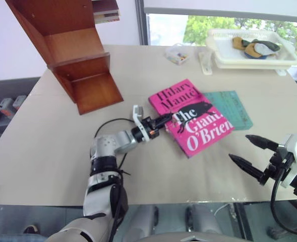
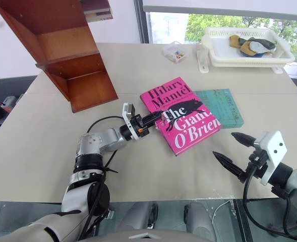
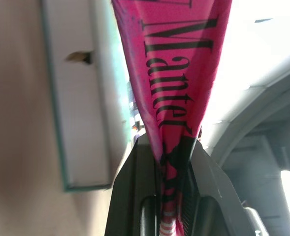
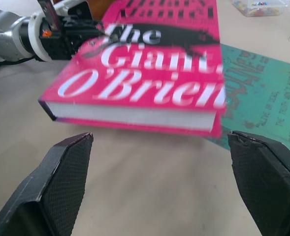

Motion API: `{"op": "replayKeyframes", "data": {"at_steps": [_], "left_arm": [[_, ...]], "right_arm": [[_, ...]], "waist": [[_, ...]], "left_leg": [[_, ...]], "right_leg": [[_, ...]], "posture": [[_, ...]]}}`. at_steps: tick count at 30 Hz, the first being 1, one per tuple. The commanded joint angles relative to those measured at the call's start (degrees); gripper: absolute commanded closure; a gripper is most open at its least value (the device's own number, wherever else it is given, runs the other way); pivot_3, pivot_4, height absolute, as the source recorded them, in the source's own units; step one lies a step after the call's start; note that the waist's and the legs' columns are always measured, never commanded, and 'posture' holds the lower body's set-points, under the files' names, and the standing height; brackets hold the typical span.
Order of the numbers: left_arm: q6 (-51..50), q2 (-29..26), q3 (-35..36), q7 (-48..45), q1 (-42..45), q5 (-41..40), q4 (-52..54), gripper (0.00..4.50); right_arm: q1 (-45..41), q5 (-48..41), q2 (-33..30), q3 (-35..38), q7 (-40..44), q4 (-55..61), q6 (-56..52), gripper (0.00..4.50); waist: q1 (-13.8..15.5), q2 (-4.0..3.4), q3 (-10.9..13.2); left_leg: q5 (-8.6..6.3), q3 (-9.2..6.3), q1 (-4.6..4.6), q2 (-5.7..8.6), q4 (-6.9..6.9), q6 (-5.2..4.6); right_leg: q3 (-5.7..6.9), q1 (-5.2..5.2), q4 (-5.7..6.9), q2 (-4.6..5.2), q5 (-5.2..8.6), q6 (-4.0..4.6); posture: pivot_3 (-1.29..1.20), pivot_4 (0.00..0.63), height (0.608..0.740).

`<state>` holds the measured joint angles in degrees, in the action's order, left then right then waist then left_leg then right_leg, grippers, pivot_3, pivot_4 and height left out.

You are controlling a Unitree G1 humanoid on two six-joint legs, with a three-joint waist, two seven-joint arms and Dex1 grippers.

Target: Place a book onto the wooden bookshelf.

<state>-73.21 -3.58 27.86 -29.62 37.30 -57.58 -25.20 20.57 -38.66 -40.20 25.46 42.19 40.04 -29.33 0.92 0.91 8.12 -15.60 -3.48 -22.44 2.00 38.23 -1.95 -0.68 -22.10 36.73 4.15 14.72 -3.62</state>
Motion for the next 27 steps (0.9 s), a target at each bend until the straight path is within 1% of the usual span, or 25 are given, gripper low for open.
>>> {"op": "replayKeyframes", "data": {"at_steps": [1, 4, 6, 9, 13, 16, 19, 23, 25, 27], "left_arm": [[0.6, 1.4, 1.2, -0.2, 1.0, -4.0, 3.4, 4.49], [1.3, 1.5, -0.1, -0.6, 1.8, -3.9, 5.0, 4.49], [3.8, 0.8, -2.6, -2.4, 2.4, -1.8, 6.6, 4.49], [11.5, 0.2, -7.2, -4.2, 5.5, 3.1, 9.1, 4.49], [22.9, 0.0, -8.9, -3.4, 11.7, 9.4, 6.0, 4.49], [33.9, -2.5, -15.3, -7.4, 16.0, 18.2, 6.0, 4.49], [44.6, -5.1, -20.4, -9.2, 20.1, 26.9, 3.2, 4.49], [54.4, -7.3, -24.1, -10.4, 23.1, 34.6, -1.4, 4.49], [63.4, -10.5, -29.2, -11.8, 24.6, 42.7, -3.0, 4.49], [69.4, -13.5, -33.4, -12.7, 25.6, 49.1, -4.2, 4.49]], "right_arm": [[-0.6, 0.0, -0.4, 0.4, 0.2, 0.6, 0.9, 0.00], [-0.9, 0.1, -0.4, 0.3, 0.2, 0.5, 0.9, 0.00], [-1.1, -0.1, -0.2, 0.5, 0.2, 0.5, 1.0, 0.00], [-1.8, -1.3, 0.6, 1.5, 0.2, 0.3, 1.6, 0.00], [-3.0, -5.3, 1.1, 5.1, 1.0, -0.6, 2.3, 0.00], [-2.6, -12.7, 1.1, 9.8, 4.0, -1.4, 2.0, 0.00], [-2.6, -20.9, 0.6, 13.2, 7.9, -3.5, 0.7, 0.00], [-4.0, -26.6, -0.2, 14.5, 9.8, -6.8, -0.2, 0.00], [-6.4, -31.4, -0.7, 15.5, 12.0, -10.8, -0.9, 0.00], [-8.8, -34.1, -1.0, 15.7, 13.7, -13.9, -1.3, 0.00]], "waist": [[0.0, 0.00, 0.0], [0.0, 0.01, 0.0], [0.0, 0.02, 0.0], [0.0, 0.02, 0.0], [0.1, 0.07, 0.0], [0.1, 0.08, 0.1], [0.1, 0.08, 0.1], [-0.1, 0.08, 0.1], [-0.1, 0.11, 0.2], [-0.1, 0.14, 0.4]], "left_leg": [[0.01, 0.01, 0.00, 0.01, 0.00, 0.02], [0.01, 0.00, -0.03, 0.01, 0.00, 0.02], [0.01, 0.00, -0.04, 0.01, 0.00, 0.02], [0.02, 0.01, -0.04, 0.03, 0.00, 0.03], [0.02, 0.02, -0.07, 0.06, 0.03, 0.04], [0.02, 0.02, -0.10, 0.08, 0.01, 0.03], [0.02, 0.02, -0.10, 0.10, -0.04, 0.02], [-0.03, 0.07, -0.11, 0.12, -0.08, -0.06], [-0.04, 0.08, -0.11, 0.11, -0.08, -0.09], [-0.14, 0.12, -0.09, 0.11, -0.08, -0.27]], "right_leg": [[0.00, 0.00, 0.00, 0.00, 0.00, 0.00], [0.00, -0.02, -0.01, 0.00, 0.00, 0.00], [0.01, -0.03, -0.01, -0.01, 0.00, 0.00], [0.01, -0.03, -0.01, -0.03, 0.00, 0.00], [0.00, -0.03, -0.02, -0.07, 0.00, 0.00], [0.02, -0.04, -0.05, -0.11, 0.00, 0.00], [0.02, -0.05, -0.08, -0.15, 0.00, 0.00], [-0.01, -0.05, -0.18, -0.13, 0.00, 0.00], [-0.03, -0.05, -0.18, -0.12, 0.00, 0.00], [-0.05, -0.06, -0.14, -0.14, -0.01, -0.01]], "posture": [[0.00, 0.150, 0.740], [0.00, 0.150, 0.740], [0.00, 0.150, 0.740], [0.00, 0.150, 0.740], [0.00, 0.150, 0.740], [0.00, 0.150, 0.740], [0.00, 0.150, 0.740], [0.00, 0.150, 0.740], [0.00, 0.150, 0.740], [0.00, 0.150, 0.740]]}}
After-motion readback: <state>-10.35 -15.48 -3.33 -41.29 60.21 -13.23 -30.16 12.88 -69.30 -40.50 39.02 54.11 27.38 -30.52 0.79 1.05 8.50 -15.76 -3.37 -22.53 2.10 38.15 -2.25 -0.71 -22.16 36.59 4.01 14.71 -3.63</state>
